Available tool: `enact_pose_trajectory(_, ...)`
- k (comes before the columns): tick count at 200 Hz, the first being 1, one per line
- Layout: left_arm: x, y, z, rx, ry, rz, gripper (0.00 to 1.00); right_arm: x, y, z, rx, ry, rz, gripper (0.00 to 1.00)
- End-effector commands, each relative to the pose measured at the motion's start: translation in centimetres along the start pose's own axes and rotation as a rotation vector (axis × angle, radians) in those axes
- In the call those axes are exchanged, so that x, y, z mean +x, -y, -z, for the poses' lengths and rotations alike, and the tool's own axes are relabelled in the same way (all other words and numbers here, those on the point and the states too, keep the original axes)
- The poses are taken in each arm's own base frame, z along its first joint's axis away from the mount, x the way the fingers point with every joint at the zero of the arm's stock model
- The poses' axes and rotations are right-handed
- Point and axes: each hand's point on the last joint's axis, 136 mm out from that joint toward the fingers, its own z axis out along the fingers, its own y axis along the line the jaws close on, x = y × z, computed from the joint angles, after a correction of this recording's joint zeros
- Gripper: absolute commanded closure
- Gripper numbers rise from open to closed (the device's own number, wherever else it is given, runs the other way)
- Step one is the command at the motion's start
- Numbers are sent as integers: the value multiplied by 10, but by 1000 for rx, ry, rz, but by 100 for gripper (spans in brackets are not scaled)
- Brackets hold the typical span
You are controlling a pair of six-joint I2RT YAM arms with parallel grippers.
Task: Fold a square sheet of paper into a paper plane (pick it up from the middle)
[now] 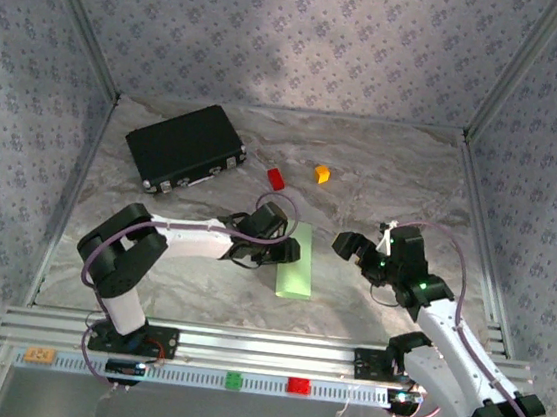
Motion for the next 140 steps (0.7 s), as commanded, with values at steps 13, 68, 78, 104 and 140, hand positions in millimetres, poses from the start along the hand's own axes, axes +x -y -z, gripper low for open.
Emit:
enact_pose_trajectory(13,0,-4,2,-47,-13,-38,46,4,-6,-3,-22,-30,23,1)
enact_pose_trajectory(68,7,-10,-9,-60,-50,-41,45,7,-8,-10,-16,-62,29,1)
enact_pose_trajectory(78,7,-11,-10,-66,-53,-35,45,8,-8,-12,-12,-65,31,1)
enact_pose_trajectory(104,7,-11,-13,-68,-58,-27,44,10,-8,-15,-6,-75,36,1)
enact_pose_trajectory(140,9,-13,-18,-100,-88,-42,41,15,-8,-21,-13,-106,42,14)
